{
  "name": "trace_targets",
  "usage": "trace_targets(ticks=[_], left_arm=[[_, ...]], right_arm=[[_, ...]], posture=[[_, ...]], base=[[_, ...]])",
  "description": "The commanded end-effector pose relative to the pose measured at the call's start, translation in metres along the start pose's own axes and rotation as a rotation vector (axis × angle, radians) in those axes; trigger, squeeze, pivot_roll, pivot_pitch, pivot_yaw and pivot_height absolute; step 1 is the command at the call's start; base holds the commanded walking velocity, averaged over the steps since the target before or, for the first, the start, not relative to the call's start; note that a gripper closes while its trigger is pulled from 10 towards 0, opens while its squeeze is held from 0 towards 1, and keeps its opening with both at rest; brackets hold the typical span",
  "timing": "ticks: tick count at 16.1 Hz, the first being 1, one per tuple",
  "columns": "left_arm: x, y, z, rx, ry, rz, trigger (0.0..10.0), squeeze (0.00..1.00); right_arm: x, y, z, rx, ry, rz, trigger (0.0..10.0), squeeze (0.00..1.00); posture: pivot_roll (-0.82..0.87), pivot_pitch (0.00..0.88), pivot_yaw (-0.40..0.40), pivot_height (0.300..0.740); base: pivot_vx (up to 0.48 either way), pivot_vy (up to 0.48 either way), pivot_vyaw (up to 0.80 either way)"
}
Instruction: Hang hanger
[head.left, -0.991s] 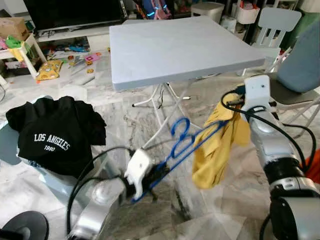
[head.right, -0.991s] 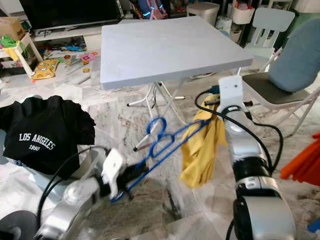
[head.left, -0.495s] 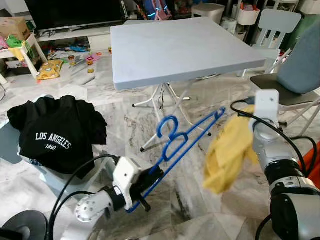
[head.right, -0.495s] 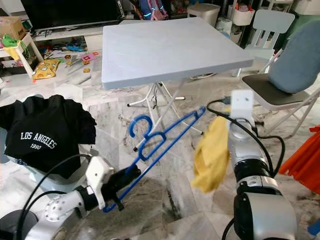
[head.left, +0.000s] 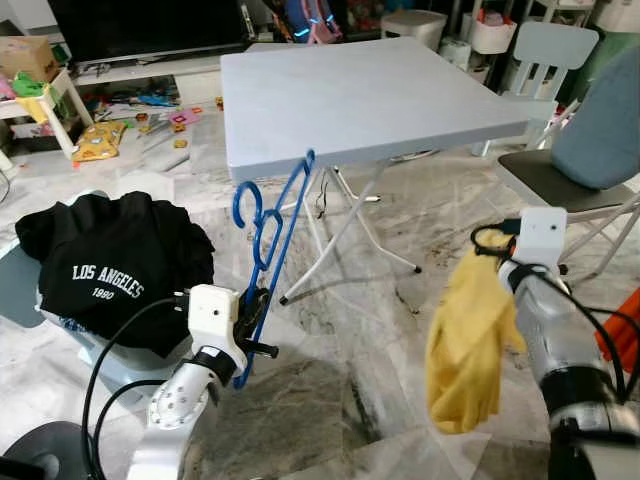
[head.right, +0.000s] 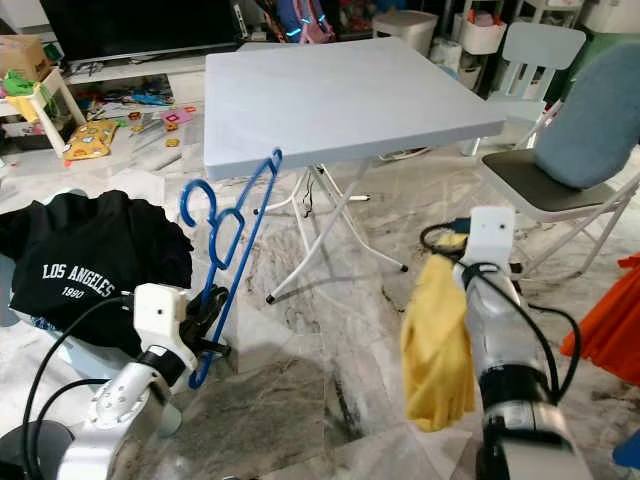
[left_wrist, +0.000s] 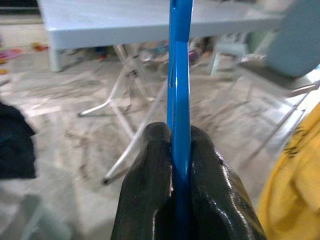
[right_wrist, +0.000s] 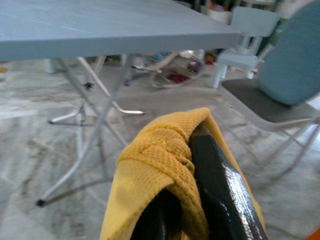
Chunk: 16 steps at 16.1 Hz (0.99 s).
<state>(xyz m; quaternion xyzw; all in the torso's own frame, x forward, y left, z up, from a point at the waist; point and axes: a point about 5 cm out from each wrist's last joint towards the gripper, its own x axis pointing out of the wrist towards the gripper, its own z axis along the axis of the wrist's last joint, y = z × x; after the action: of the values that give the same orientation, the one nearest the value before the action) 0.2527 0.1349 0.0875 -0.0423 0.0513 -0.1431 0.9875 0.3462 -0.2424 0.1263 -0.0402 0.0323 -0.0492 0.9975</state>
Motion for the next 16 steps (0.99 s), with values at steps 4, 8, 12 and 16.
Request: trace_targets(ticks=[4,8,12,16], left_arm=[[0.012,0.03,0.009,0.086,-0.049,0.22,10.0,0.0],[0.014,0.035,0.023,0.1,-0.108,0.231,10.0,0.0],[0.017,0.028,0.027,0.09,-0.114,0.197,10.0,0.0],[0.012,0.023,0.021,0.062,-0.105,0.202,10.0,0.0]], right_arm=[[-0.03,-0.003,0.003,0.011,-0.09,0.127,4.7,0.0],[-0.046,0.01,-0.009,-0.003,-0.025,0.206,10.0,0.0],[-0.041,0.029,-0.002,-0.065,-0.009,0.24,10.0,0.0],[-0.05,0.04,-0.005,-0.05,0.018,0.323,10.0,0.0]], posture=[[-0.08,0.0,0.062,0.74],[-0.08,0.0,0.087,0.74],[-0.09,0.0,0.105,0.74],[-0.08,0.0,0.081,0.74]], base=[[0.0,0.0,0.0],[0.0,0.0,0.0],[0.127,0.0,0.0],[0.256,0.0,0.0]])
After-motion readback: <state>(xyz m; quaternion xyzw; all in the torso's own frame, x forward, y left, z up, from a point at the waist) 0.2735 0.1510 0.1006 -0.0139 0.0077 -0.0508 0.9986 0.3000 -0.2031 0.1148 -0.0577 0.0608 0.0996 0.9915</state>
